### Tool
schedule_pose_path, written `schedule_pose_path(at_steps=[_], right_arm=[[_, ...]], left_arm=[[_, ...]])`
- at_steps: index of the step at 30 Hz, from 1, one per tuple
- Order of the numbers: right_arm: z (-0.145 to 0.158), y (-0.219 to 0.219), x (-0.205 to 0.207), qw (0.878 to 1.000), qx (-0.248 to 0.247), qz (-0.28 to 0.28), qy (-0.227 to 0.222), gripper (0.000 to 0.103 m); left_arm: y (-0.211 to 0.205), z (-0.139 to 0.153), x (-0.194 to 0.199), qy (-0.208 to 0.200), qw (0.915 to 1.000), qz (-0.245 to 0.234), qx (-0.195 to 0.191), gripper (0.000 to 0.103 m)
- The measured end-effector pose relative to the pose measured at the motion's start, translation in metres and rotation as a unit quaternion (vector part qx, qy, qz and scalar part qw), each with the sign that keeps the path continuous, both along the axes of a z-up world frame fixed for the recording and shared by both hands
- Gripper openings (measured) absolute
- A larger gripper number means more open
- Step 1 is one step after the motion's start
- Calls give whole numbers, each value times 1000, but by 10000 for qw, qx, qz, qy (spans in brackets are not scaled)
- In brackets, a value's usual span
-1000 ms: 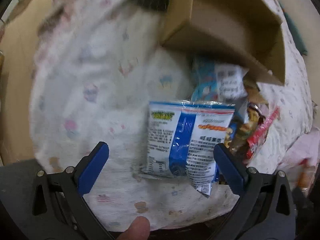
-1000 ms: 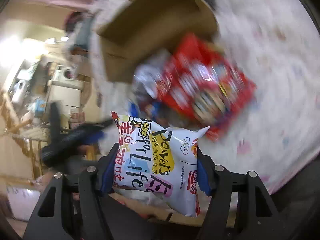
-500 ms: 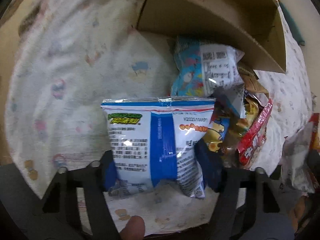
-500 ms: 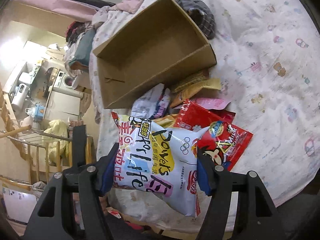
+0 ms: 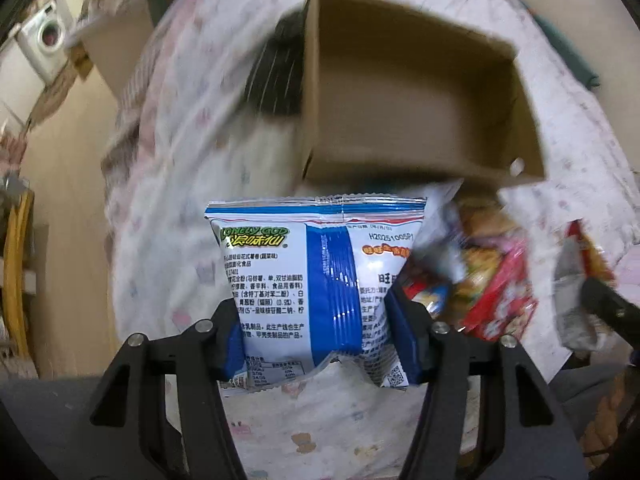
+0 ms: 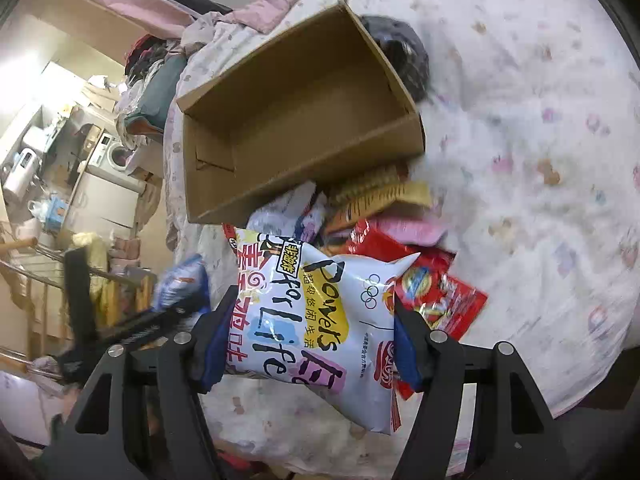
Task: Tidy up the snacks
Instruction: 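Lower both held bags into the cardboard box and open both tools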
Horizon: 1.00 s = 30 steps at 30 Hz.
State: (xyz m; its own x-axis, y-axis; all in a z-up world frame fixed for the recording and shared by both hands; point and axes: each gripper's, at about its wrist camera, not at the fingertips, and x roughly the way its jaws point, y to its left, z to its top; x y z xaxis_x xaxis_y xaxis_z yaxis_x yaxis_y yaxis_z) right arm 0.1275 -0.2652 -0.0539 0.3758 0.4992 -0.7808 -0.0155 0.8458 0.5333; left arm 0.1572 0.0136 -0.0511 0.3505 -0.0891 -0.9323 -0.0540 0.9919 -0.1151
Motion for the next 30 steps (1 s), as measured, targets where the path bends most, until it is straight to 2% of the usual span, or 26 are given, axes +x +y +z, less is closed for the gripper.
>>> schedule_pose_path(at_steps=[4, 10, 14, 18, 23, 30], right_arm=[[21, 6, 17, 9995, -105, 100, -292, 69], [50, 14, 57, 9956, -438, 78, -819, 69], [57, 17, 86, 9926, -520, 70, -1097, 69], [54, 22, 121, 9913, -624, 51, -1158, 69], [38, 23, 154, 9880, -856, -87, -1285, 69], [2, 21, 178, 9935, -622, -338, -896, 69]], left_arm=[[-5, 35, 25, -377, 9991, -180, 7, 56], [-17, 49, 67, -628, 9975, -319, -32, 56], [-28, 55, 96, -807, 9957, -449, -12, 56], [-40, 47, 121, -854, 9950, -508, -48, 56], [-55, 22, 141, -815, 9946, -638, -6, 56], [-63, -1, 148, -732, 9944, -742, 180, 56]])
